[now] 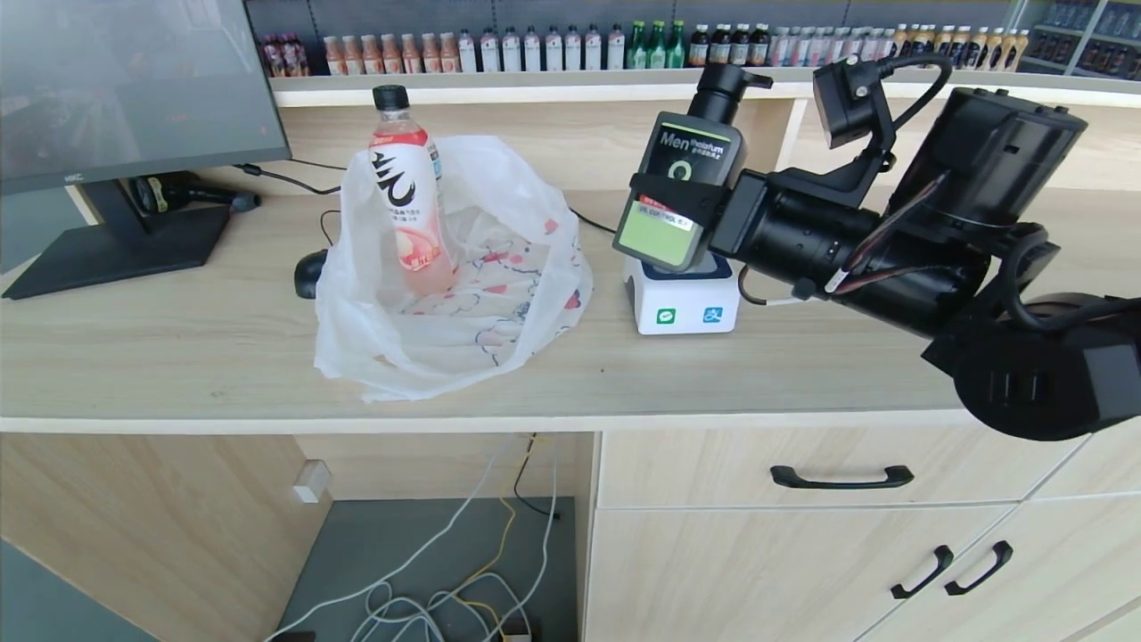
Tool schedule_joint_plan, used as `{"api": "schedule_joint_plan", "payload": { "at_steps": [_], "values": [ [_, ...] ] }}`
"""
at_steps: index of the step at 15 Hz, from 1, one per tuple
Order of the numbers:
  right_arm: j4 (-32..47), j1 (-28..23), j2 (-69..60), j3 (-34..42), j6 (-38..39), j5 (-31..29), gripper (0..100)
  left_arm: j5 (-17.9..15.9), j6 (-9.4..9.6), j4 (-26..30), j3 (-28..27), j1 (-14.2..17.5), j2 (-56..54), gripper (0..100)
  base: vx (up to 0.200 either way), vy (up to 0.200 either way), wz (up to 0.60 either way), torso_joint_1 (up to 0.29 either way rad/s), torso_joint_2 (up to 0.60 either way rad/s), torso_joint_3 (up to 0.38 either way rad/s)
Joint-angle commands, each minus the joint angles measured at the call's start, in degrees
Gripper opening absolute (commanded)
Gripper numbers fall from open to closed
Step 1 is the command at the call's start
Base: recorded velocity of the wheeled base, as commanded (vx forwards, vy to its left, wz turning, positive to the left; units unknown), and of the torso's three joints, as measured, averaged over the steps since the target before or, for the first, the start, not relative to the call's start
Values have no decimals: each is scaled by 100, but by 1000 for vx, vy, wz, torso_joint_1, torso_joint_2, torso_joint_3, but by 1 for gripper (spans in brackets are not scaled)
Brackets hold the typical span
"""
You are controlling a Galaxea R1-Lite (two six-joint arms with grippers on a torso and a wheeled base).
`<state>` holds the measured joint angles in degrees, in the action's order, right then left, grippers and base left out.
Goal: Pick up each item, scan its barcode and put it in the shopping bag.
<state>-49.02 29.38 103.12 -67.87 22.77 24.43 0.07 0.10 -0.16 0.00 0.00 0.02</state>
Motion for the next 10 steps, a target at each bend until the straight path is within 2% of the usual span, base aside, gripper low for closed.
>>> {"api": "schedule_joint_plan", "payload": {
  "at_steps": [1, 5, 10],
  "values": [
    [-2, -213, 182, -43, -1, 185, 0, 1, -1, -2, 0, 0, -2, 100, 0, 0, 0, 0, 0, 0],
    [6, -380, 586, -464, -1, 220, 0, 1, -1, -2, 0, 0, -2, 100, 0, 0, 0, 0, 0, 0],
    [-2, -547, 762, -456, -1, 211, 0, 1, -1, -2, 0, 0, -2, 100, 0, 0, 0, 0, 0, 0]
  ]
}}
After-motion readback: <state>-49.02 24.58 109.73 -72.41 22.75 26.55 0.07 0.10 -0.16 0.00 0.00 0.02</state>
